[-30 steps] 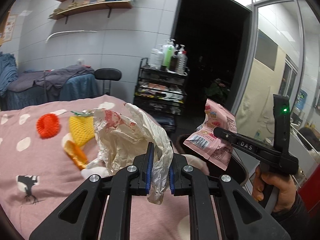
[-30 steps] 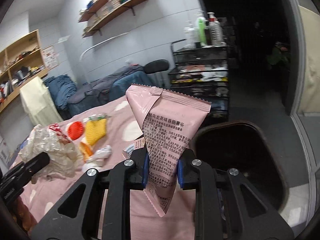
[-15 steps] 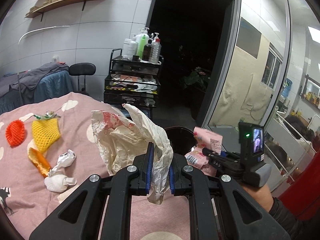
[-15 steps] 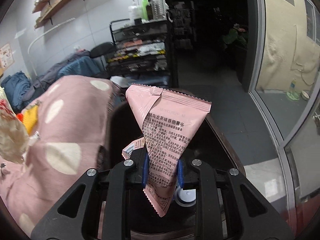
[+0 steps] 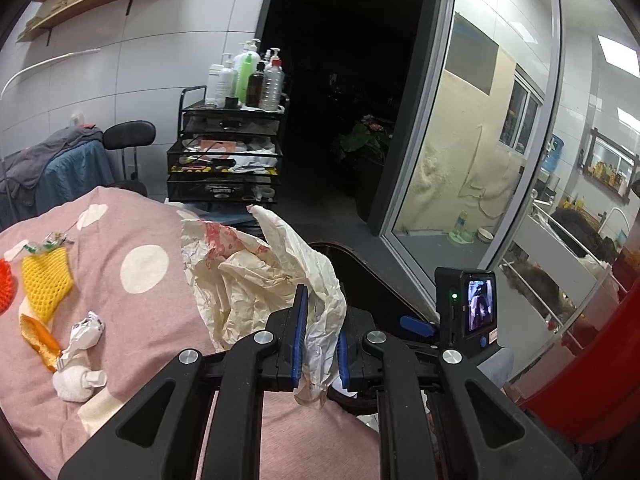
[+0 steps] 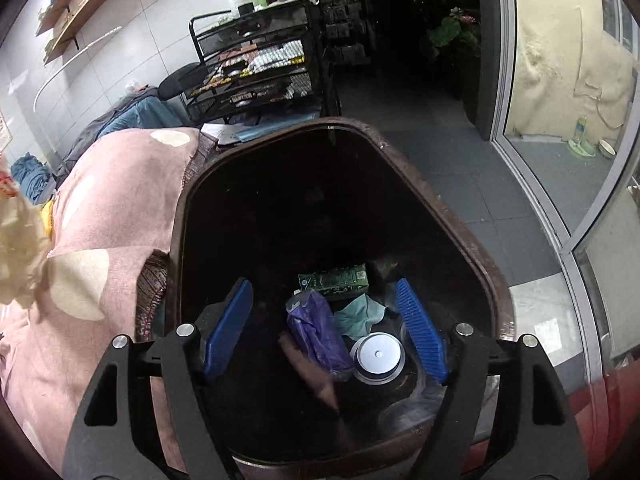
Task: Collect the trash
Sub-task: 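Lower the crumpled white paper into the brown bin and open the left tool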
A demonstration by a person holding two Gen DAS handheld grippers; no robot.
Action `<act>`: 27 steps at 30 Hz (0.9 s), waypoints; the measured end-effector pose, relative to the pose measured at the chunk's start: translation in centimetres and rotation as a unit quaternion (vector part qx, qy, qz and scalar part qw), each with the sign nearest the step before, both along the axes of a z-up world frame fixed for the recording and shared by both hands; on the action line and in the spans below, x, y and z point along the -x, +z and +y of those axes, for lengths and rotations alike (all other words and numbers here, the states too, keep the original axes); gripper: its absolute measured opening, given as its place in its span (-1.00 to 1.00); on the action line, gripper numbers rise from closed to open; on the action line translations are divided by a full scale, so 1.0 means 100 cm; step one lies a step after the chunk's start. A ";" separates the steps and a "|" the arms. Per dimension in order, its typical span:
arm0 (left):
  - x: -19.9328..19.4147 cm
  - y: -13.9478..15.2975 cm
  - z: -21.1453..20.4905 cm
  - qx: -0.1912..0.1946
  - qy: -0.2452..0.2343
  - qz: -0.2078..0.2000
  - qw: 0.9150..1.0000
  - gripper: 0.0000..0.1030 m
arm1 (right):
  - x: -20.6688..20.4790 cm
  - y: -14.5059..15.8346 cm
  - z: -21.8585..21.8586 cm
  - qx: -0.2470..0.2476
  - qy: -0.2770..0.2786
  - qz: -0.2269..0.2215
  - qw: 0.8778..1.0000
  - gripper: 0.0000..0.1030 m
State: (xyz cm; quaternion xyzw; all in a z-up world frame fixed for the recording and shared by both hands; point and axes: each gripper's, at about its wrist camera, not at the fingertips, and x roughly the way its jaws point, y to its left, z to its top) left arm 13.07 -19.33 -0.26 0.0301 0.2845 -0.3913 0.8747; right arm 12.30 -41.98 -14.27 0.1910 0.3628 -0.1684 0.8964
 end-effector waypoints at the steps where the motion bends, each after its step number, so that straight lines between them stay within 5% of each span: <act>1: 0.000 0.000 -0.004 -0.001 -0.005 0.001 1.000 -0.74 | 0.001 0.003 0.000 0.002 -0.002 -0.003 1.000 0.46; 10: -0.006 -0.001 -0.051 -0.006 -0.058 0.026 0.998 -0.74 | 0.027 0.024 -0.013 0.013 -0.036 -0.033 0.999 0.50; 27: -0.033 -0.041 -0.109 -0.090 -0.079 0.087 0.989 -0.73 | 0.061 0.026 -0.048 0.011 -0.101 -0.030 0.994 0.50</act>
